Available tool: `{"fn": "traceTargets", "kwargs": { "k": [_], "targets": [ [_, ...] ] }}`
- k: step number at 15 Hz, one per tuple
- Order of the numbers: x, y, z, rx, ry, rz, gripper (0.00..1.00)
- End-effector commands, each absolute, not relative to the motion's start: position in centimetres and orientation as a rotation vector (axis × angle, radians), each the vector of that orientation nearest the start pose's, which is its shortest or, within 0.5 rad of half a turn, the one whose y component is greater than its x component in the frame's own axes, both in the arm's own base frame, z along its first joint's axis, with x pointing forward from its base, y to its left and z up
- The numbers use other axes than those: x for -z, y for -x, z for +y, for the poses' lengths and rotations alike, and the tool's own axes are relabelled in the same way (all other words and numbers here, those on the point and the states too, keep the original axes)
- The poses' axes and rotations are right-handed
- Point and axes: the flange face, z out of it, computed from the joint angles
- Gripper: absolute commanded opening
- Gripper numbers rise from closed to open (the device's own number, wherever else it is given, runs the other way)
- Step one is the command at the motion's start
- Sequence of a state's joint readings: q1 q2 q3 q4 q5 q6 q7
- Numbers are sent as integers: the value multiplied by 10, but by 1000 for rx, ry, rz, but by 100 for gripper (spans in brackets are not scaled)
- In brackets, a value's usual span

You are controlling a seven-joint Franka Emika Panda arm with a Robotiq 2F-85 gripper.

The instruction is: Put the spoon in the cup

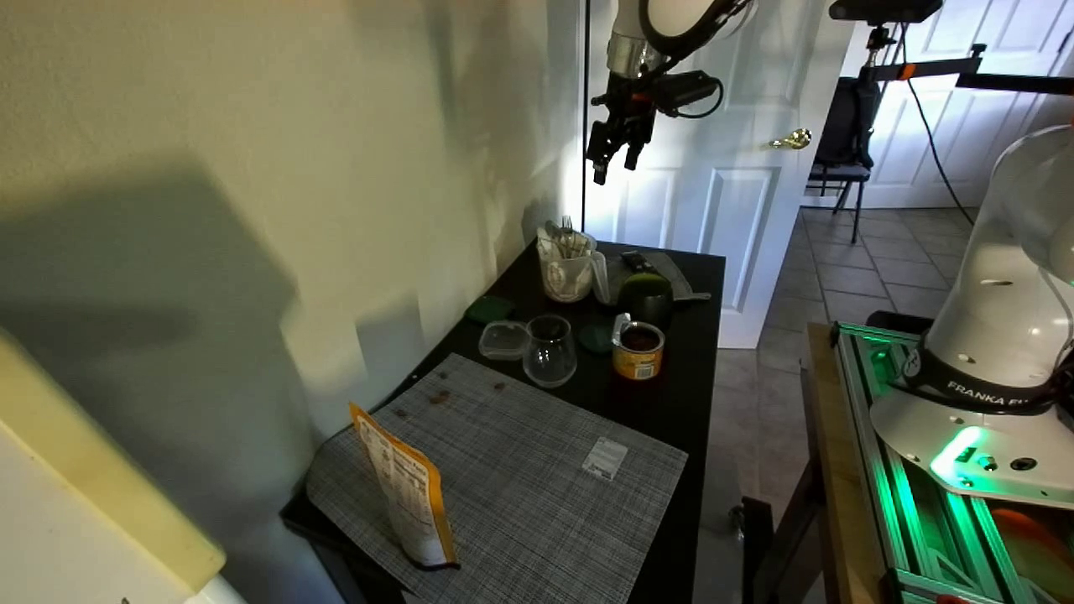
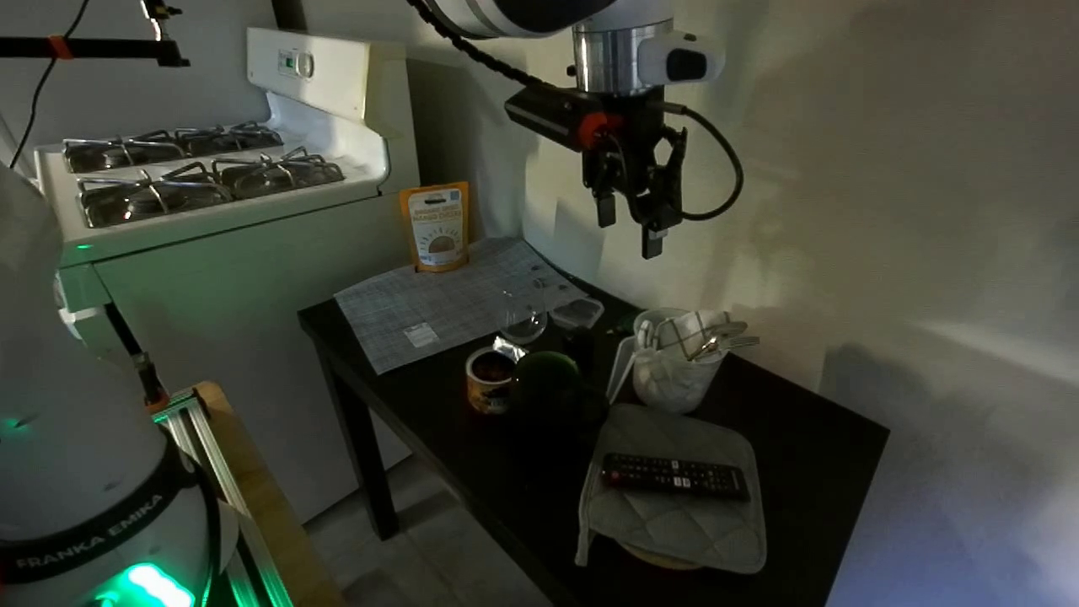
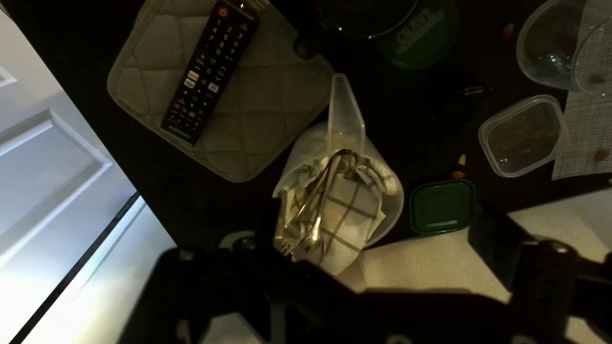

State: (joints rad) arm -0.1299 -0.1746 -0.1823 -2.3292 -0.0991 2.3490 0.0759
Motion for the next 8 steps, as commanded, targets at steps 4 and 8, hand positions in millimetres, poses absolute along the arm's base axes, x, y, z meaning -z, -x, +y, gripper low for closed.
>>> {"fn": "traceTargets", "kwargs": {
  "k": [4, 8],
  "targets": [
    [-379, -521, -159, 548, 3120, 608, 100],
    [-322, -545, -164, 507, 3104, 666, 99]
  ]
}}
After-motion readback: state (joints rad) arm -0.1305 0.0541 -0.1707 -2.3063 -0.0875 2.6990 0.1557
